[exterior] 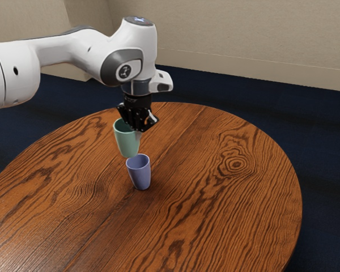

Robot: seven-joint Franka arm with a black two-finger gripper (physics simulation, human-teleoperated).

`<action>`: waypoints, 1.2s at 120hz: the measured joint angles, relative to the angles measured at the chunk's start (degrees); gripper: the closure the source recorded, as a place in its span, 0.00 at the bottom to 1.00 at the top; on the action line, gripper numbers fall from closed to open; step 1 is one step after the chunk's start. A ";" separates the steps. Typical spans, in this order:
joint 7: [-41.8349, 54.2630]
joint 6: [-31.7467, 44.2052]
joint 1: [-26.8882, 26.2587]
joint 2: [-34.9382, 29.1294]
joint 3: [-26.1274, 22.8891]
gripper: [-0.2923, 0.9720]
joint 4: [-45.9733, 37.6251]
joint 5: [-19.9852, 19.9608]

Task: Place the left cup onto the right cup

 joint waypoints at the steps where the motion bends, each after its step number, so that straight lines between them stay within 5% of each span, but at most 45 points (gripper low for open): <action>1: -0.02 0.00 0.00 0.11 0.00 0.85 0.13 0.01; 144: -1.22 0.21 0.24 8.31 0.88 0.85 6.54 0.11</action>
